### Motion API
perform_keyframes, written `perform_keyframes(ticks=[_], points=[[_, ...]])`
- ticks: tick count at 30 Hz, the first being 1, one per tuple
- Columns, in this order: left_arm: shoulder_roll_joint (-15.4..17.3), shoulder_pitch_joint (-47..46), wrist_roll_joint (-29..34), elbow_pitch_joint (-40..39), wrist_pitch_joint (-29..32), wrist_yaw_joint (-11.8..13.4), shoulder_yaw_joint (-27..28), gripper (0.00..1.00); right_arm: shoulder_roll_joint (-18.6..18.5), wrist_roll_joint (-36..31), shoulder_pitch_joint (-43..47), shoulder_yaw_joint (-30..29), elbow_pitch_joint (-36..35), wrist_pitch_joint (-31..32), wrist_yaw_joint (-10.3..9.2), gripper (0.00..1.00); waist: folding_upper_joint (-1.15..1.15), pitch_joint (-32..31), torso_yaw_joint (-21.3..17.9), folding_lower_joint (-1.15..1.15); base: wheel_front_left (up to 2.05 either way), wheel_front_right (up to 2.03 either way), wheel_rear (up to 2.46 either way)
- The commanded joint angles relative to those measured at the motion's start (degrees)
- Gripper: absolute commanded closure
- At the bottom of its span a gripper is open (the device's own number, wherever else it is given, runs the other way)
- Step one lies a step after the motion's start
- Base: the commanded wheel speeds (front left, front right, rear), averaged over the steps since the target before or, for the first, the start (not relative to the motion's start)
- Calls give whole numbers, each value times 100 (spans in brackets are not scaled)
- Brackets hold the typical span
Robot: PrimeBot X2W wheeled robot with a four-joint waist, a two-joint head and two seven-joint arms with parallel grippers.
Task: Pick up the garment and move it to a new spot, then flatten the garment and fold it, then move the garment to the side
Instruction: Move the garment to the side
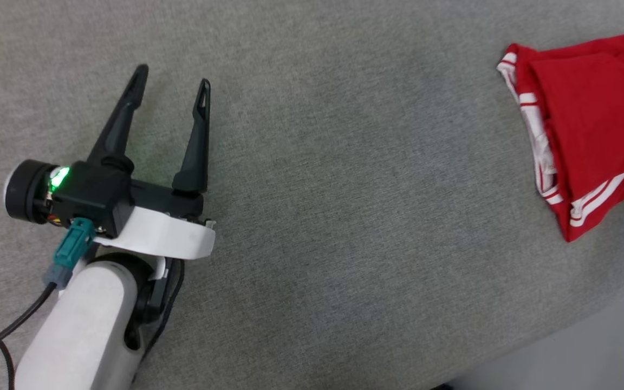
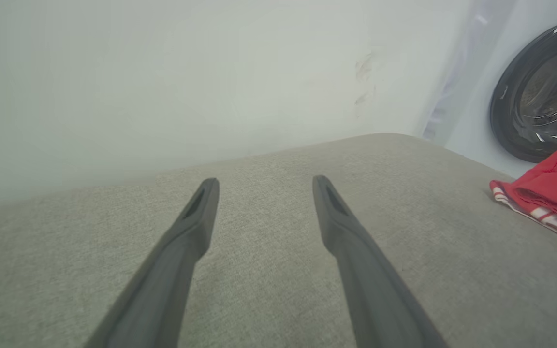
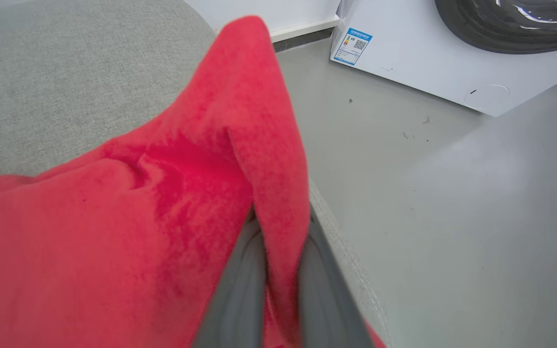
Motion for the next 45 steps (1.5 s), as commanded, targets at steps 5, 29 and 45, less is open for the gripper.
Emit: perform_keyframes(ticks=[5,29,45], points=[[93,-153,70,-113,78,-26,-8,0,128,-212,-182,-186,344,-717,-4,0,0,356,58,-1,0,0,0],[-480,1168,-623,864,-744,357,172,0,686,-355,1959,415,-984,-1636,-4,0,0,-1858,786,-1,0,0,0],[-336,1765,-824,1005,-817,644,581,0,1572,-400,3301,1243,-3131,-1449,-6,0,0,-2495,1712,-1,0,0,0]])
